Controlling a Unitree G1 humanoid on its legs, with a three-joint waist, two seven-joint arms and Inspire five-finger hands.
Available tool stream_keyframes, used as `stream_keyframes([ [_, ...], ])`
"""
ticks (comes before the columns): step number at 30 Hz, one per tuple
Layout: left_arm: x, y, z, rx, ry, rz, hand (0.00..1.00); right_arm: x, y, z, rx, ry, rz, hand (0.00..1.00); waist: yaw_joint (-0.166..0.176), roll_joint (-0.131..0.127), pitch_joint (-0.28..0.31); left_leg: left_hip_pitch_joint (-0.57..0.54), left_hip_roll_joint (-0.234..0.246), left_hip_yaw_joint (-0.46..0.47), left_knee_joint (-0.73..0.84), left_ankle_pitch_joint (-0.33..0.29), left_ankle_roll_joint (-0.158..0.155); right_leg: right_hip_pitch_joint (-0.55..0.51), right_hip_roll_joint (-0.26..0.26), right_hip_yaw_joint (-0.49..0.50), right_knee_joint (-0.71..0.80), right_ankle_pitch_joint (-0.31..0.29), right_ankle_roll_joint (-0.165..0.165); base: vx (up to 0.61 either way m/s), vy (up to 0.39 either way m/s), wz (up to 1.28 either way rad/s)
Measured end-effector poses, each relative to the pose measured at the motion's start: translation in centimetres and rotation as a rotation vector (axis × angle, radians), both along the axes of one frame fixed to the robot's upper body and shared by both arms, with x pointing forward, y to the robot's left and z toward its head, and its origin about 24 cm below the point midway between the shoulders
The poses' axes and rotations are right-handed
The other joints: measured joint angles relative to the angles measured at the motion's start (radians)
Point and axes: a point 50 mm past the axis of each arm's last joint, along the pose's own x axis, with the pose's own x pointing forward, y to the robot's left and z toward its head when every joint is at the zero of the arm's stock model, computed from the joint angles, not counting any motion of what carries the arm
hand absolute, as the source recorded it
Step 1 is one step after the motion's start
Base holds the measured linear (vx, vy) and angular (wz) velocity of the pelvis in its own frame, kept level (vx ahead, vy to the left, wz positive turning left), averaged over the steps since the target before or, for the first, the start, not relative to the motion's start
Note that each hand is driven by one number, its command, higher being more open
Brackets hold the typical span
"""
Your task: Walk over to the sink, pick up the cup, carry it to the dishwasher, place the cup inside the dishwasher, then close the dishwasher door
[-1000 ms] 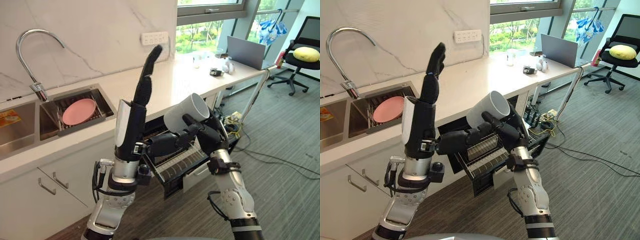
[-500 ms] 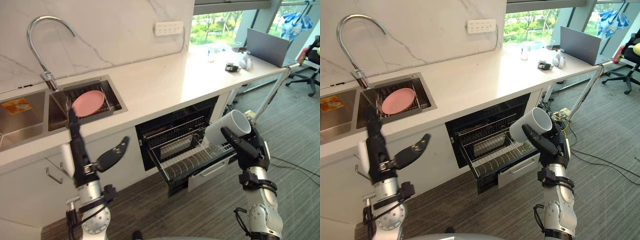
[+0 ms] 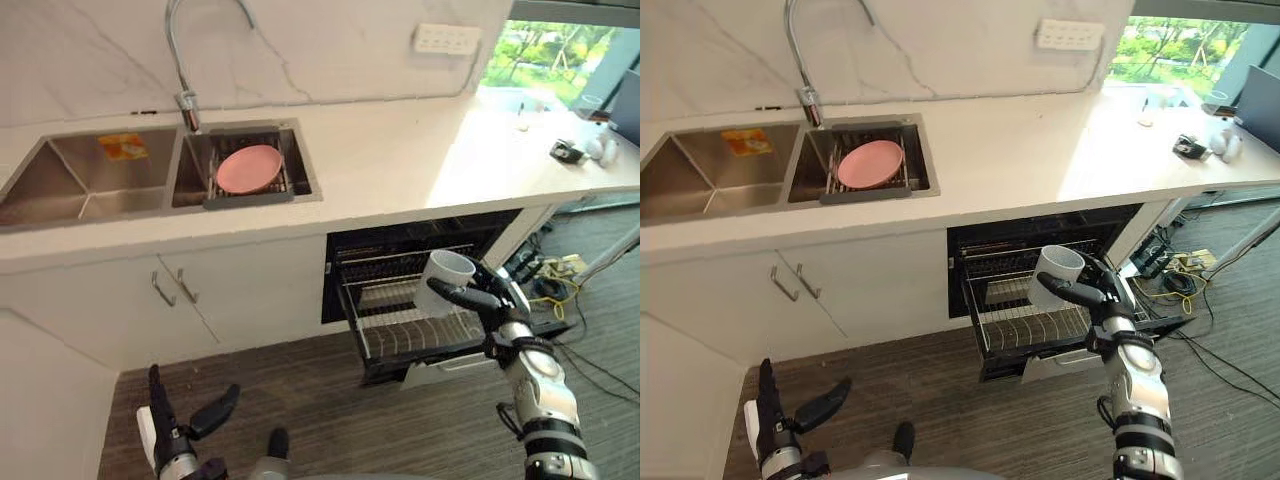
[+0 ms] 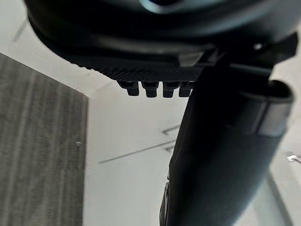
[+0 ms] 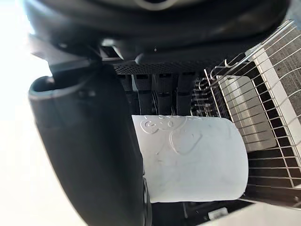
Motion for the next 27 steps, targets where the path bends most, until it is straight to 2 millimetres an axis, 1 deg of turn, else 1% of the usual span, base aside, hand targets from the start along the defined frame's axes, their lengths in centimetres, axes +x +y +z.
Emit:
stream_keyframes([
  [2,-0.4,0.5,-0.4,0.008,0.038,-0.002,1.0,0.4,0.4,-0.6,-0.013,0.036,0.018,0.0,0.017,-0.002,0.014,-0.001,-0.004,-0.011,0.0,0.001,0.0,0.0,-0.005,-0.011,0.014,-0.014,-0.002,-0.02,-0.003,0.25],
  [4,-0.5,0.7,-0.5,0.012,0.048,0.001,1.0,0.7,0.8,-1.1,-0.01,0.067,0.028,0.0,0.022,-0.001,0.032,-0.011,-0.011,-0.032,0.0,0.004,0.001,0.0,-0.011,-0.032,0.027,-0.027,-0.002,-0.01,-0.006,0.3],
  [6,-0.5,0.9,-0.7,0.012,0.062,-0.006,1.0,1.2,1.1,-1.7,-0.012,0.11,0.044,0.0,0.04,0.002,0.057,-0.021,-0.017,-0.044,0.0,0.013,-0.001,-0.004,-0.016,-0.044,0.034,-0.032,0.0,-0.01,-0.002,0.21],
  [7,-0.4,0.9,-0.9,0.01,0.072,-0.011,1.0,1.5,1.2,-1.9,-0.009,0.125,0.046,0.0,0.046,0.003,0.067,-0.027,-0.02,-0.05,0.0,0.017,0.001,-0.009,-0.018,-0.05,0.04,-0.035,0.001,0.0,-0.008,0.21],
  [8,-0.4,1.1,-1.0,0.004,0.089,-0.015,1.0,2.1,1.4,-1.8,-0.01,0.139,0.056,0.0,0.054,0.002,0.074,-0.047,-0.02,-0.058,0.0,0.024,0.006,-0.031,-0.021,-0.052,0.058,-0.038,0.003,0.0,-0.006,0.22],
  [9,-0.2,1.1,-1.2,-0.002,0.096,-0.027,1.0,3.0,1.3,-1.2,-0.022,0.144,0.069,0.0,0.059,0.003,0.091,-0.066,-0.021,-0.066,0.001,0.034,0.005,-0.056,-0.025,-0.044,0.076,-0.041,0.004,0.0,-0.007,0.21],
  [10,0.1,1.1,-1.2,-0.008,0.098,-0.036,1.0,3.6,1.0,-0.7,-0.032,0.14,0.071,0.0,0.063,0.004,0.103,-0.075,-0.022,-0.073,0.001,0.037,0.005,-0.064,-0.026,-0.043,0.084,-0.044,0.004,-0.02,-0.002,0.24],
  [11,0.7,1.0,-1.4,-0.022,0.096,-0.053,1.0,4.6,0.3,0.6,-0.052,0.122,0.068,0.0,0.072,0.007,0.129,-0.092,-0.022,-0.084,0.001,0.045,0.005,-0.083,-0.03,-0.042,0.103,-0.052,0.004,-0.04,-0.004,0.19],
  [12,0.9,1.0,-1.5,-0.027,0.097,-0.062,1.0,5.2,0.0,1.4,-0.061,0.11,0.065,0.0,0.076,0.007,0.138,-0.103,-0.022,-0.086,0.001,0.048,0.005,-0.096,-0.032,-0.041,0.114,-0.057,0.003,-0.07,-0.003,0.13],
  [14,1.3,1.0,-1.7,-0.055,0.096,-0.073,1.0,7.0,-0.8,4.4,-0.096,0.042,0.059,0.0,0.096,0.007,0.172,-0.13,-0.021,-0.087,0.001,0.055,0.006,-0.142,-0.044,-0.031,0.155,-0.071,0.001,-0.06,-0.001,0.0],
  [15,1.3,1.0,-1.7,-0.061,0.093,-0.071,1.0,7.4,-0.9,5.2,-0.103,0.022,0.061,0.0,0.098,0.008,0.181,-0.136,-0.022,-0.087,0.001,0.057,0.006,-0.152,-0.047,-0.028,0.166,-0.075,0.001,-0.08,-0.006,0.0],
  [16,1.4,1.2,-1.7,-0.087,0.085,-0.072,1.0,8.4,-1.0,7.2,-0.136,-0.022,0.062,0.0,0.102,0.009,0.201,-0.155,-0.024,-0.087,0.001,0.06,0.008,-0.181,-0.058,-0.023,0.194,-0.086,0.0,-0.06,-0.005,0.0],
  [18,1.5,1.3,-1.7,-0.102,0.088,-0.08,1.0,8.9,-1.1,8.0,-0.154,-0.029,0.062,0.0,0.105,0.011,0.212,-0.164,-0.027,-0.088,0.001,0.063,0.01,-0.197,-0.067,-0.02,0.213,-0.094,0.002,-0.05,-0.014,0.01],
  [20,2.1,1.5,-1.9,-0.111,0.096,-0.102,1.0,9.3,-1.6,8.6,-0.187,-0.012,0.047,0.0,0.118,0.017,0.222,-0.186,-0.031,-0.091,0.001,0.068,0.014,-0.231,-0.079,-0.017,0.249,-0.108,0.0,-0.05,-0.032,0.05],
  [21,2.4,1.5,-1.8,-0.117,0.087,-0.111,1.0,9.5,-1.8,8.9,-0.19,-0.005,0.033,0.0,0.123,0.021,0.238,-0.194,-0.033,-0.095,0.001,0.071,0.014,-0.244,-0.086,-0.018,0.267,-0.116,-0.001,-0.04,-0.034,0.08],
  [25,3.1,1.2,-1.8,-0.15,0.07,-0.112,1.0,10.1,-2.0,9.7,-0.19,0.011,0.015,0.0,0.126,0.032,0.276,-0.222,-0.042,-0.103,0.001,0.084,0.013,-0.285,-0.107,-0.018,0.315,-0.135,-0.001,-0.06,-0.045,0.08],
  [27,3.5,1.3,-1.8,-0.165,0.058,-0.12,1.0,10.4,-2.3,10.5,-0.233,0.019,0.018,0.0,0.128,0.035,0.292,-0.242,-0.046,-0.105,0.003,0.088,0.013,-0.312,-0.119,-0.017,0.34,-0.146,-0.002,-0.04,-0.055,0.06],
])
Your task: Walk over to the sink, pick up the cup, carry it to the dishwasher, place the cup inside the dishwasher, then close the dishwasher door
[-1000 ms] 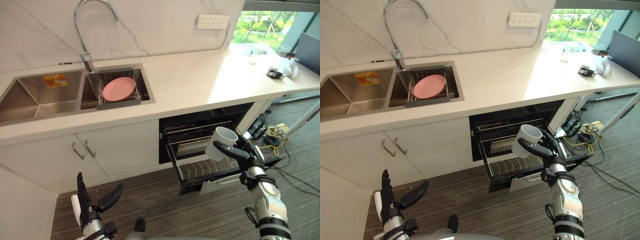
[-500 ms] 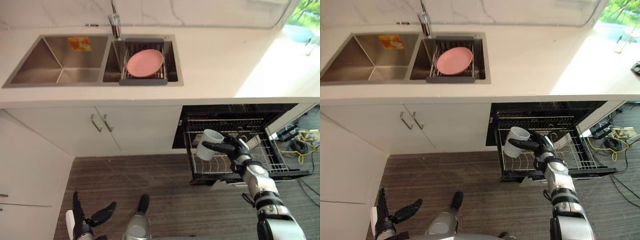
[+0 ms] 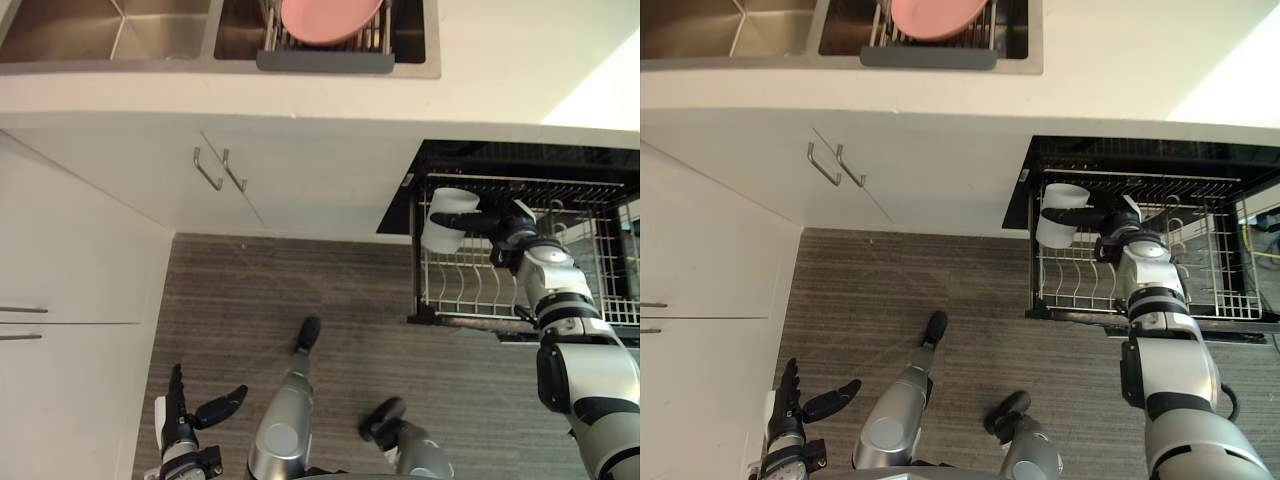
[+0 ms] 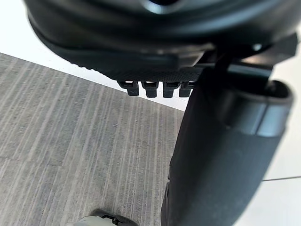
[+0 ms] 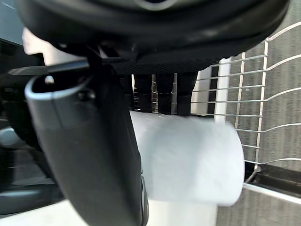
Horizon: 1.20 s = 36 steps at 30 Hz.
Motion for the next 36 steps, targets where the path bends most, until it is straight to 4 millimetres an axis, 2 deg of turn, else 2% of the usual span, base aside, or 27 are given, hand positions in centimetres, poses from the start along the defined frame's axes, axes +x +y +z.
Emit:
stream_keyframes([
  [8,1.2,-0.3,0.1,-0.007,-0.013,-0.049,1.0,0.5,-0.5,1.7,-0.017,-0.011,-0.027,0.0,0.002,0.015,0.025,-0.029,-0.009,-0.005,-0.001,0.008,0.001,-0.042,-0.02,0.005,0.046,-0.024,-0.002,-0.04,-0.049,0.04],
  [17,1.8,-0.6,0.1,-0.011,-0.005,-0.068,1.0,0.3,-0.9,1.3,-0.03,0.025,-0.053,0.0,0.001,0.015,0.032,-0.042,-0.01,-0.003,0.001,0.009,0.001,-0.059,-0.024,0.007,0.056,-0.029,-0.004,-0.02,-0.042,0.0],
  [18,1.8,-0.6,0.1,-0.011,-0.005,-0.073,1.0,0.3,-0.9,1.2,-0.029,0.025,-0.053,1.0,0.001,0.015,0.032,-0.042,-0.01,-0.003,-0.001,0.009,0.001,-0.059,-0.024,0.008,0.056,-0.029,-0.004,-0.04,-0.029,-0.01],
  [29,1.9,-0.8,0.0,-0.028,0.001,-0.074,1.0,0.3,-0.8,1.2,0.004,0.022,-0.05,1.0,-0.003,0.015,0.032,-0.04,-0.01,0.002,-0.002,0.007,0.009,-0.059,-0.025,0.011,0.056,-0.029,-0.004,-0.02,-0.04,-0.01],
  [36,1.1,-0.9,-0.8,-0.037,0.047,-0.061,1.0,0.0,-0.7,1.7,0.08,-0.082,-0.019,1.0,-0.009,0.012,0.03,0.0,-0.003,0.036,-0.003,-0.01,0.036,-0.023,-0.017,0.03,0.025,-0.014,0.001,-0.02,-0.038,-0.09],
])
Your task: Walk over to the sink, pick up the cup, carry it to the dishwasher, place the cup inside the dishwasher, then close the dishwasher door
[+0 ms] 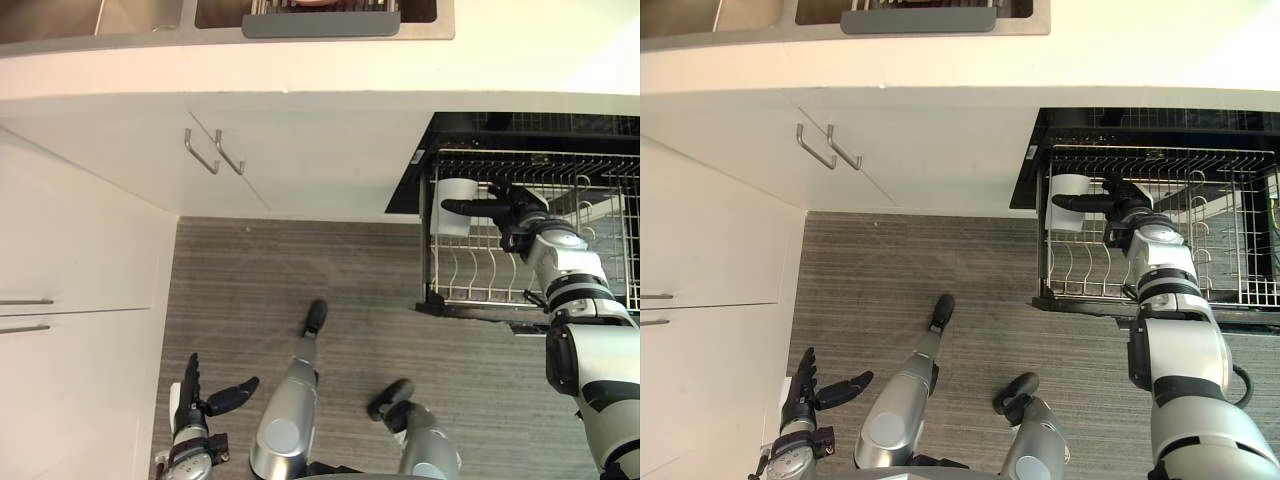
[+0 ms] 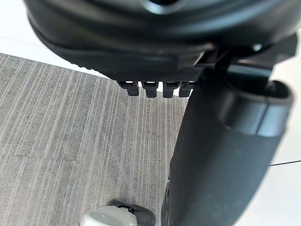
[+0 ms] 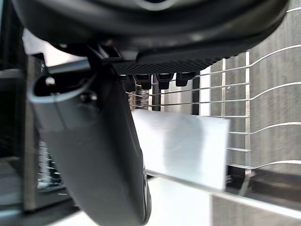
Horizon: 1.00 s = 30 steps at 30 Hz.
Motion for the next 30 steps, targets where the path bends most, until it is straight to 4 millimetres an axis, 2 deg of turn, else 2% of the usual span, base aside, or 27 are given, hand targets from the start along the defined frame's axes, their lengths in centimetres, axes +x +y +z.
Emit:
stream_keyframes([
  [2,-0.6,-0.2,-0.5,-0.007,0.03,0.013,1.0,-0.9,0.4,-0.1,-0.004,-0.084,0.033,1.0,-0.01,-0.011,-0.006,0.025,0.002,0.03,0.0,-0.006,0.006,0.03,0.011,0.012,-0.047,0.023,0.006,0.01,-0.014,-0.2],
  [3,-0.8,-0.3,-0.7,-0.01,0.039,0.018,1.0,-1.1,0.7,-0.3,0.0,-0.106,0.045,1.0,-0.019,-0.015,-0.01,0.033,0.002,0.039,0.0,-0.002,-0.003,0.043,0.016,0.013,-0.064,0.03,0.009,0.03,-0.004,-0.11],
  [5,-1.3,-0.4,-1.0,-0.018,0.056,0.034,1.0,-2.8,2.1,-2.0,0.058,-0.185,0.075,1.0,-0.06,-0.04,-0.029,0.061,-0.002,0.089,0.001,-0.006,-0.001,0.102,0.03,0.0,-0.13,0.055,0.019,0.04,0.014,0.04],
  [6,-1.4,-0.4,-1.1,-0.019,0.057,0.035,1.0,-3.3,2.5,-2.6,0.073,-0.198,0.08,1.0,-0.068,-0.051,-0.036,0.068,-0.001,0.097,0.0,-0.012,0.0,0.111,0.033,0.002,-0.142,0.059,0.02,0.03,0.001,-0.1],
  [7,-1.9,-0.6,-1.3,-0.026,0.07,0.038,1.0,-4.8,3.7,-4.1,0.116,-0.223,0.091,1.0,-0.079,-0.077,-0.075,0.073,0.0,0.107,0.0,-0.024,-0.003,0.116,0.039,0.011,-0.161,0.066,0.022,0.02,-0.019,-0.2],
  [8,-2.1,-0.7,-1.4,-0.037,0.073,0.038,1.0,-5.5,4.1,-4.7,0.145,-0.24,0.096,1.0,-0.079,-0.086,-0.087,0.081,0.001,0.114,0.0,-0.03,-0.003,0.122,0.041,0.017,-0.169,0.068,0.022,0.04,-0.039,-0.33],
  [9,-2.8,-0.5,-1.5,-0.053,0.078,0.049,1.0,-7.1,5.1,-5.7,0.196,-0.272,0.102,1.0,-0.08,-0.101,-0.106,0.105,0.001,0.13,0.0,-0.043,-0.006,0.14,0.045,0.032,-0.184,0.07,0.023,0.04,-0.028,-0.28],
  [11,-4.1,-0.5,-1.9,-0.099,0.083,0.104,1.0,-9.6,6.2,-6.6,0.235,-0.331,0.112,1.0,-0.09,-0.11,-0.134,0.138,-0.003,0.143,0.0,-0.06,-0.007,0.171,0.046,0.045,-0.201,0.07,0.024,0.06,-0.034,-0.25],
  [12,-5.2,-0.5,-2.1,-0.128,0.089,0.152,1.0,-10.9,6.8,-6.7,0.255,-0.369,0.119,1.0,-0.109,-0.11,-0.15,0.157,-0.005,0.148,0.0,-0.069,-0.008,0.189,0.046,0.05,-0.208,0.069,0.025,0.06,-0.037,-0.17],
  [14,-6.7,-0.4,-2.4,-0.159,0.099,0.221,1.0,-12.5,7.0,-6.5,0.263,-0.422,0.12,1.0,-0.126,-0.109,-0.168,0.182,-0.008,0.146,0.001,-0.074,-0.01,0.219,0.047,0.05,-0.218,0.069,0.03,0.05,-0.041,0.02],
  [17,-8.2,-0.4,-2.6,-0.185,0.112,0.303,1.0,-14.9,5.3,-5.8,0.235,-0.473,0.067,1.0,-0.158,-0.103,-0.195,0.198,-0.02,0.078,0.001,-0.068,-0.015,0.298,0.062,-0.006,-0.254,0.069,0.031,0.03,-0.045,0.64],
  [20,-9.5,-0.8,-3.1,-0.237,0.157,0.353,1.0,-15.7,3.9,-4.9,0.234,-0.53,0.026,1.0,-0.158,-0.09,-0.235,0.172,-0.031,0.017,0.0,-0.065,-0.014,0.315,0.076,-0.007,-0.269,0.051,0.03,-0.05,-0.036,0.69],
  [21,-10.2,-1.1,-3.5,-0.271,0.177,0.388,1.0,-15.6,3.8,-4.6,0.24,-0.55,0.028,1.0,-0.158,-0.078,-0.244,0.159,-0.023,0.037,0.0,-0.071,-0.012,0.316,0.082,-0.023,-0.272,0.052,0.036,-0.11,-0.015,0.48],
  [22,-10.6,-1.3,-3.7,-0.287,0.192,0.406,1.0,-15.6,3.8,-4.5,0.248,-0.559,0.028,1.0,-0.159,-0.074,-0.251,0.15,-0.016,0.083,0.001,-0.082,0.003,0.32,0.083,-0.04,-0.28,0.057,0.043,-0.11,-0.013,0.79],
  [23,-11.2,-1.3,-3.9,-0.306,0.211,0.425,1.0,-15.9,3.3,-4.4,0.254,-0.573,0.002,1.0,-0.179,-0.082,-0.26,0.138,-0.004,0.215,0.014,-0.122,0.049,0.337,0.066,-0.091,-0.308,0.073,0.047,-0.06,0.06,1.04],
  [24,-11.6,-1.5,-4.1,-0.314,0.225,0.425,1.0,-16.2,2.4,-4.1,0.257,-0.594,-0.043,1.0,-0.188,-0.08,-0.263,0.106,0.016,0.362,0.1,-0.162,0.073,0.341,0.043,-0.128,-0.297,0.075,0.052,0.01,0.087,1.0],
  [25,-12.1,-1.9,-4.3,-0.322,0.241,0.431,1.0,-16.4,2.0,-3.9,0.257,-0.603,-0.064,1.0,-0.185,-0.061,-0.269,0.1,0.031,0.411,0.145,-0.162,0.075,0.342,0.042,-0.134,-0.282,0.073,0.055,0.05,0.134,0.78],
  [26,-13.4,-3.0,-4.6,-0.337,0.289,0.43,1.0,-16.7,1.3,-3.6,0.243,-0.615,-0.095,1.0,-0.195,-0.03,-0.281,0.111,0.033,0.412,0.148,-0.117,0.032,0.352,0.031,-0.133,-0.247,0.063,0.06,0.06,0.107,0.56],
  [30,-13.4,-3.2,-4.6,-0.325,0.316,0.347,1.0,-17.4,0.4,-3.2,0.217,-0.653,-0.162,1.0,-0.203,-0.027,-0.281,0.158,-0.043,0.377,0.061,-0.098,0.067,0.337,-0.059,-0.098,-0.113,0.058,0.054,0.03,0.16,0.46],
])
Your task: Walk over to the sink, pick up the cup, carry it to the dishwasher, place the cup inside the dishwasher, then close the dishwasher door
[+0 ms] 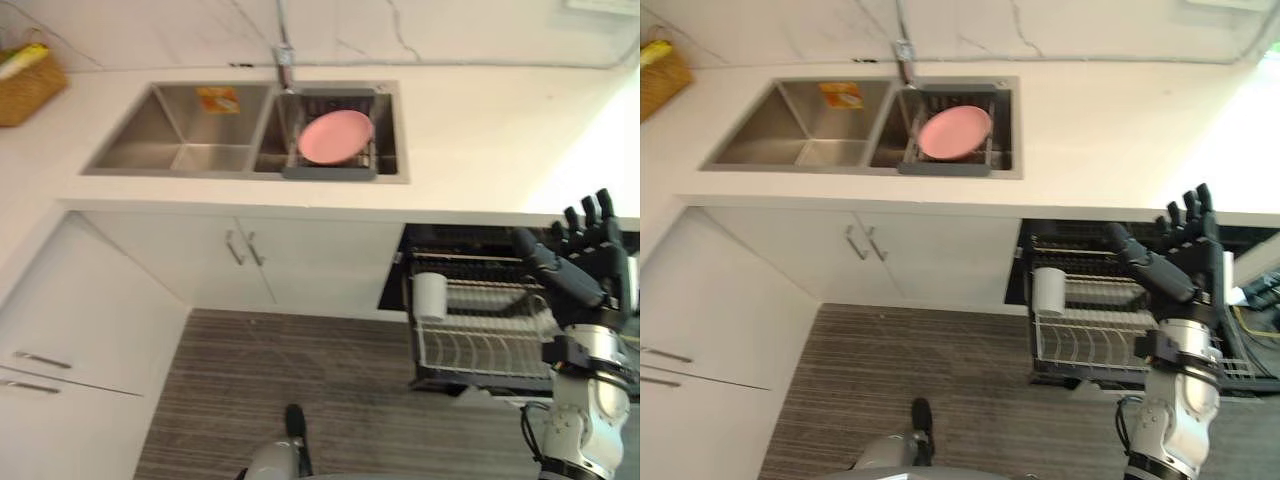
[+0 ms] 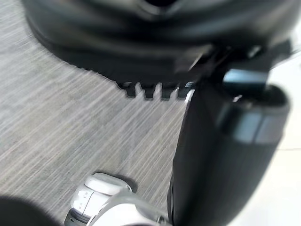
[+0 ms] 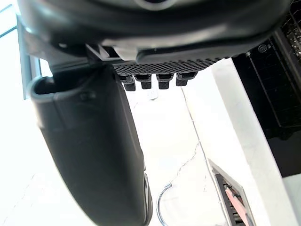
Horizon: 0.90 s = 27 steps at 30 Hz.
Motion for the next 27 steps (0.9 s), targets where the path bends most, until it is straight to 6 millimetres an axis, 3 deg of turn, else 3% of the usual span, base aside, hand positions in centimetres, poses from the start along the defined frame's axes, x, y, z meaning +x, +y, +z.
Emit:
stream_keyframes([
  [3,0.6,0.5,-0.1,0.005,0.023,-0.086,1.0,-0.1,0.1,0.3,0.002,-0.028,-0.025,1.0,0.001,-0.01,0.005,0.053,-0.053,-0.002,-0.049,-0.001,0.012,-0.04,-0.089,0.067,0.159,0.013,-0.02,0.07,0.16,0.18],
  [6,2.2,1.3,-0.3,-0.014,0.052,-0.155,1.0,-0.2,1.0,0.3,0.032,-0.041,-0.034,1.0,-0.023,-0.008,0.005,0.074,-0.064,-0.028,-0.057,-0.012,0.027,-0.107,-0.095,0.22,0.292,0.093,-0.142,0.12,0.108,0.26],
  [7,2.6,1.5,-0.3,-0.024,0.063,-0.171,1.0,-0.4,1.2,0.4,0.034,-0.041,-0.037,1.0,-0.032,-0.003,0.004,0.075,-0.064,-0.043,-0.057,-0.014,0.03,-0.115,-0.078,0.264,0.303,0.082,-0.145,0.13,0.022,0.61],
  [9,4.2,2.4,-0.3,-0.06,0.083,-0.221,1.0,-1.4,1.7,0.8,0.013,-0.029,-0.049,1.0,-0.072,-0.011,0.014,0.073,-0.064,-0.105,-0.057,-0.011,0.063,-0.139,0.07,0.415,0.33,-0.063,-0.081,0.1,-0.036,0.73],
  [10,4.3,2.4,-0.3,-0.062,0.085,-0.223,1.0,-1.4,1.7,0.8,0.01,-0.027,-0.051,1.0,-0.072,-0.012,0.014,0.073,-0.064,-0.108,-0.057,-0.011,0.064,-0.14,0.079,0.421,0.328,-0.07,-0.076,0.07,-0.054,0.52],
  [11,4.5,2.7,-0.3,-0.092,0.104,-0.24,1.0,-1.7,1.7,1.1,0.0,-0.031,-0.062,1.0,-0.085,-0.014,0.014,0.074,-0.063,-0.124,-0.058,-0.007,0.07,-0.156,0.181,0.453,0.265,-0.124,-0.054,0.07,-0.074,0.22],
  [12,4.4,2.8,-0.3,-0.108,0.114,-0.246,1.0,-1.6,1.7,1.3,-0.005,-0.037,-0.06,1.0,-0.089,-0.014,0.014,0.075,-0.064,-0.122,-0.058,-0.008,0.069,-0.16,0.22,0.451,0.198,-0.133,-0.073,0.08,-0.098,0.15],
  [13,4.3,2.8,-0.4,-0.124,0.124,-0.248,1.0,-1.5,1.5,1.5,-0.013,-0.04,-0.061,1.0,-0.09,-0.014,0.012,0.075,-0.068,-0.114,-0.058,-0.009,0.064,-0.151,0.231,0.435,0.148,-0.135,-0.111,0.09,-0.113,-0.17],
  [14,4.2,2.9,-0.4,-0.131,0.139,-0.256,1.0,-1.5,1.4,1.7,-0.022,-0.041,-0.06,1.0,-0.09,-0.013,0.009,0.074,-0.072,-0.102,-0.058,-0.011,0.06,-0.132,0.235,0.45,0.108,-0.138,-0.117,0.09,-0.119,-0.26],
  [20,4.4,2.8,-0.4,-0.174,0.14,-0.288,1.0,-2.1,0.9,1.4,-0.005,-0.034,-0.101,1.0,-0.101,-0.015,-0.004,0.106,-0.07,-0.073,-0.059,-0.009,0.038,-0.077,0.247,0.496,0.03,-0.139,-0.12,0.05,-0.088,-0.14],
  [27,5.0,2.5,-0.3,-0.167,0.122,-0.31,1.0,-2.9,0.8,0.8,-0.009,-0.012,-0.113,1.0,-0.105,-0.012,-0.01,0.128,-0.069,-0.057,-0.052,-0.018,0.033,-0.038,0.251,0.533,-0.011,-0.138,-0.122,-0.03,-0.041,-0.09],
])
